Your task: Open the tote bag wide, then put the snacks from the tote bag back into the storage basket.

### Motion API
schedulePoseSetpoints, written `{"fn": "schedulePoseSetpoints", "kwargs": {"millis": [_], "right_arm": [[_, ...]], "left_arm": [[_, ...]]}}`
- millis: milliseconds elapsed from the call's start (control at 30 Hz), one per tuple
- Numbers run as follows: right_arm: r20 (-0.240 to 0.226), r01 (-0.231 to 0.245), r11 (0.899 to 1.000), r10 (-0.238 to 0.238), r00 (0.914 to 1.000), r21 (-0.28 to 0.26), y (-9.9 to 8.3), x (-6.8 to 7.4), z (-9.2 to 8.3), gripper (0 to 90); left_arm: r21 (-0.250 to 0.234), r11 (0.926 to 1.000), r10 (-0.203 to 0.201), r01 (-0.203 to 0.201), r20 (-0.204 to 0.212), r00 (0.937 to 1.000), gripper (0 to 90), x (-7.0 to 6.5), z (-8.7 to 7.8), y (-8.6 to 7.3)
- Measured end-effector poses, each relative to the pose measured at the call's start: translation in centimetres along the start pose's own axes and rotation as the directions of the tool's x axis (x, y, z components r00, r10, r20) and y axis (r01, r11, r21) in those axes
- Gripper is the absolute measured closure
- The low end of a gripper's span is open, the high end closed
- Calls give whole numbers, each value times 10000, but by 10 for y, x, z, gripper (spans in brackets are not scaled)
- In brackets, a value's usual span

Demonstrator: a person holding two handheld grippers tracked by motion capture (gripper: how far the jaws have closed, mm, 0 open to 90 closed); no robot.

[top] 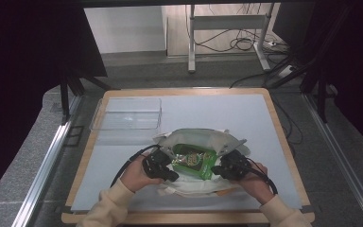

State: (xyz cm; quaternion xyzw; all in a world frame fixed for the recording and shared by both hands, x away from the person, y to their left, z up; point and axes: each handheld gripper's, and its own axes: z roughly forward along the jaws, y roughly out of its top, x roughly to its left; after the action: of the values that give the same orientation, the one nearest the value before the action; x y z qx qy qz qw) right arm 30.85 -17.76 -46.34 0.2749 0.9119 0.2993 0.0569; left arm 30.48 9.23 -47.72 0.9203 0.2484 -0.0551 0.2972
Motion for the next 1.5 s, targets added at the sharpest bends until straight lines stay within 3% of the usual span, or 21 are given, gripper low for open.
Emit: {"fn": "schedulePoseSetpoints", "kwargs": {"millis": [133, 200, 300, 433, 533, 733, 833, 900, 933, 1133, 1433, 1500], "right_arm": [[20, -508, 9975, 510, 9987, -485, 4, -4, -7, 785], [68, -868, 9937, 875, 9961, -703, 5, -6, -9, 671], [489, -1356, 9867, 1403, 9889, -894, 7, -5, -9, 421], [373, -2076, 9719, 2128, 9764, -1108, 9, -5, -10, 305], [655, -2239, 9667, 2331, 9702, -1239, 11, -3, -10, 284], [773, -3085, 9458, 3167, 9454, -1020, 15, -4, -8, 256], [842, -3416, 9346, 3500, 9330, -995, 18, -5, -6, 252], [873, -3562, 9292, 3647, 9270, -990, 20, -5, -5, 252], [922, -3511, 9310, 3600, 9284, -997, 22, -5, -4, 252], [1110, -3766, 9233, 3831, 9170, -753, 27, -6, 5, 258], [1473, -4024, 9139, 4059, 9020, -545, 34, -8, 12, 258], [1659, -4133, 9095, 4149, 8946, -453, 38, -8, 16, 244]], "left_arm": [[-566, 9982, 157, -179, -404, 9991, 828, -4, -18, 1], [-886, 9959, 103, -160, -644, 9979, 719, -8, -28, 0], [-1224, 9924, 7, -120, -920, 9958, 583, -13, -41, -2], [-1769, 9841, -370, 182, -1034, 9939, 435, -14, -54, -6], [-1903, 9812, -536, 321, -1090, 9926, 375, -12, -60, -6], [-2026, 9784, -702, 413, -1374, 9880, 349, -4, -63, -9], [-2024, 9788, -559, 309, -1189, 9913, 334, -1, -63, -10], [-2099, 9773, -580, 303, -1270, 9902, 327, 1, -63, -12], [-2091, 9775, -571, 283, -1331, 9894, 325, 2, -63, -13], [-2240, 9741, -669, 301, -1587, 9851, 326, 9, -64, -16], [-2315, 9726, -602, 218, -1600, 9853, 324, 11, -66, -17], [-2352, 9716, -647, 263, -1573, 9854, 324, 11, -66, -17]]}}
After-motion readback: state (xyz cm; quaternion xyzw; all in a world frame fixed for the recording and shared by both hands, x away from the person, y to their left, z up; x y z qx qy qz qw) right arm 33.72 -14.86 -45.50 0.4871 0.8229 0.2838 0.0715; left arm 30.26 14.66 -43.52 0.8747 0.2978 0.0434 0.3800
